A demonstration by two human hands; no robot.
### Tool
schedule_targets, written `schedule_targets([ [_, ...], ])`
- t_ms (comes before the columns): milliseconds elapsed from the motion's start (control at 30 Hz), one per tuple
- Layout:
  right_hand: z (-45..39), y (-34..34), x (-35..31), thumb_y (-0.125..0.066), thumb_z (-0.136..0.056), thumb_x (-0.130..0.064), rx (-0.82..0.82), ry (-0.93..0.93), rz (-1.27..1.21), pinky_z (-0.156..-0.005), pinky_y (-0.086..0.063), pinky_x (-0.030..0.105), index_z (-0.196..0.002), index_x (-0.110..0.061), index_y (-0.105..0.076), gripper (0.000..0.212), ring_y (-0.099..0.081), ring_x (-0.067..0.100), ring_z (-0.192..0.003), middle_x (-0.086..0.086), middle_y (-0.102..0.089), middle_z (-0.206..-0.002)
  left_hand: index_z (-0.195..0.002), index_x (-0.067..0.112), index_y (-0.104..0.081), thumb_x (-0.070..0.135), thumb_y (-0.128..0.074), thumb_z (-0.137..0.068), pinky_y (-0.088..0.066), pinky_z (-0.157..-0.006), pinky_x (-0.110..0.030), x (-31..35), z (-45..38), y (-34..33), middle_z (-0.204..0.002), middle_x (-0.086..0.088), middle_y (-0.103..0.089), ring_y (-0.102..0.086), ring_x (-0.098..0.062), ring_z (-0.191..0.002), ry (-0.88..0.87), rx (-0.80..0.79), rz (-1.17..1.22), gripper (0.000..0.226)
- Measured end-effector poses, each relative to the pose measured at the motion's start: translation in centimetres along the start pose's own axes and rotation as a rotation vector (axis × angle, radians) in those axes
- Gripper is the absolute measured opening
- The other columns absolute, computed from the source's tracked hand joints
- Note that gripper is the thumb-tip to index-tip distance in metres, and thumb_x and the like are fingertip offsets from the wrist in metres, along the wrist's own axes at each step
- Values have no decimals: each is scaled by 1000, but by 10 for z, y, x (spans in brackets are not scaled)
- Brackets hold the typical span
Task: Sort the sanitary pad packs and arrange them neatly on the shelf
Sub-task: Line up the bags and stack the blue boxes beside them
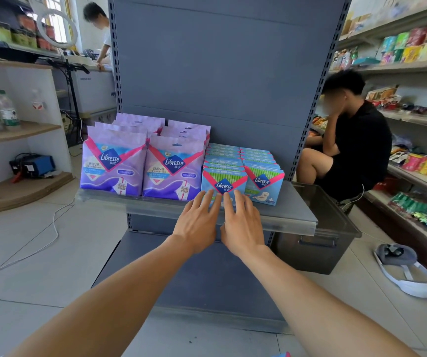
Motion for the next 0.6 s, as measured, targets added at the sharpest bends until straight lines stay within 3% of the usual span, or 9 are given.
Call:
schedule_targets([
  [200,11,15,-2,-81,-66,-19,10,11,23,-89,-52,48,-134,-4,-53,76,-53,40,-120,22,-52,-136,-154,15,-12,24,-53,-90,-20,-118,-38,1,10,8,-161,-11,-11,-9,-30,-149,5,-17,-8,77],
  [333,43,3,10,-73,-77,-25,-31,-21,31,-92,-50,49,-132,-9,-57,59,-52,38,-123,18,-51,-140,-153,15,-17,27,-53,-89,-29,-113,-40,12,32,-9,-160,-12,-13,-13,-30,-145,31,-88,96,74],
  [433,90,-18,28,-66,-84,-29,-93,-97,14,-94,-48,49,-129,-13,-60,49,-50,36,-126,14,-51,-141,-154,17,-14,34,-52,-90,-30,-112,-40,20,64,-42,-159,-12,-12,-14,-31,-144,68,-212,135,76],
  [600,205,-69,79,-58,-86,-37,-369,-261,26,-93,-46,44,-127,-17,-60,46,-51,33,-121,9,-53,-138,-153,24,-14,44,-53,-91,-22,-117,-44,27,135,-117,-160,-15,3,-7,-38,-144,60,-504,-8,76],
])
Point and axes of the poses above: each hand's wrist, its own z-axis away from the middle knuckle, its own y-axis out of the back of the hand, x = y × z, the point moved 7 cm from there along -z, towards the middle knuckle
